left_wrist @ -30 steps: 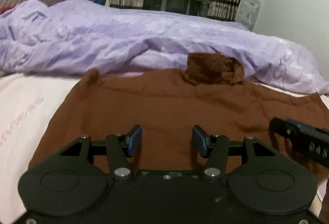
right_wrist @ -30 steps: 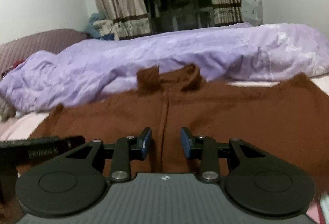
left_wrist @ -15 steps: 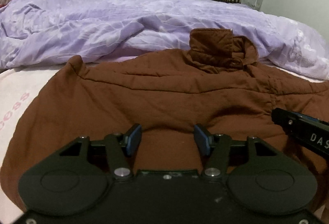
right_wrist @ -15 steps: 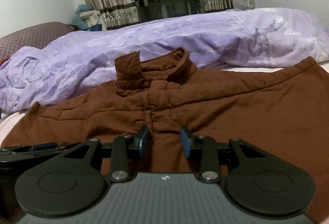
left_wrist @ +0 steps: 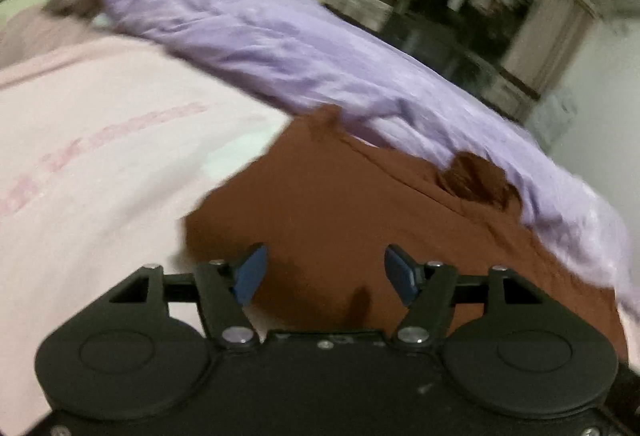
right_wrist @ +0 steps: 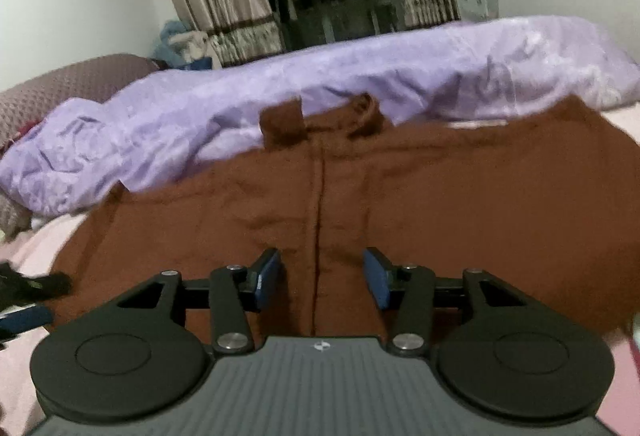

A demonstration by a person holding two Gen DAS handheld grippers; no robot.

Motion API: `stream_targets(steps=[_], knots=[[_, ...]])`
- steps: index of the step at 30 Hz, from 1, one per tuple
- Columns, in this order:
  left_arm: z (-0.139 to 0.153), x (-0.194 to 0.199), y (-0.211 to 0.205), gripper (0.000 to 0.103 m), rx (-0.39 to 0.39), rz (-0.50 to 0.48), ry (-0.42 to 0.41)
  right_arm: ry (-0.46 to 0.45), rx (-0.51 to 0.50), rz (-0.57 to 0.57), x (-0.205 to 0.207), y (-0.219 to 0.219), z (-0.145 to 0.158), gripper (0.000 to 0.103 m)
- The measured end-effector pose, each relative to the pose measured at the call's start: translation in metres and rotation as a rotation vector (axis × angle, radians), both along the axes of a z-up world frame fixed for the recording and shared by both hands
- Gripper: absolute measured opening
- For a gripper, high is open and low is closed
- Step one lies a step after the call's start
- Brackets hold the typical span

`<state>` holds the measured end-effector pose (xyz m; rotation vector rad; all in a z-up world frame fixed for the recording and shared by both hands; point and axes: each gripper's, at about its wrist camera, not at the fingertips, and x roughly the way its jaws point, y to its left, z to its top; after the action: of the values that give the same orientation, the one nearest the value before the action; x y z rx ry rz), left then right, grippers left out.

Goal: Fold large clothes

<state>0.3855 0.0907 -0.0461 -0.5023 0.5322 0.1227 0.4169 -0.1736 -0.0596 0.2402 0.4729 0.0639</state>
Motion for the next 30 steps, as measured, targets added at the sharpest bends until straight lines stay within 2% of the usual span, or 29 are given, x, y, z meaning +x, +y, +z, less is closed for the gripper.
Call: stream_targets(steps=[3, 6, 11, 25, 27, 30], knots=[[-0.013, -0.006, 0.017, 0.067, -0.078, 0.067, 0.039, 0.011, -0.005, -0.001, 0.001, 0.001, -0.007, 0.06], [-0.029, -0.004, 0.028, 0.068, -0.174, 0.091, 0.071, 0.009, -0.017, 0.003, 0.001, 0.003, -0.009, 0.061], [-0.044, 0.003, 0.039, 0.07, -0.29, 0.105, 0.032, 0.011, -0.018, 0.003, 0.0, 0.005, -0.01, 0.062], [-0.047, 0.043, 0.064, 0.076, -0.4, 0.126, -0.041, 0.006, -0.035, 0.011, 0.001, 0.006, -0.012, 0.065], [-0.046, 0.047, 0.067, 0.076, -0.4, 0.118, -0.044, 0.005, -0.04, 0.01, 0.001, 0.006, -0.012, 0.065], [-0.043, 0.052, 0.069, 0.07, -0.382, 0.102, -0.026, 0.001, -0.065, 0.007, 0.0, 0.009, -0.013, 0.065]])
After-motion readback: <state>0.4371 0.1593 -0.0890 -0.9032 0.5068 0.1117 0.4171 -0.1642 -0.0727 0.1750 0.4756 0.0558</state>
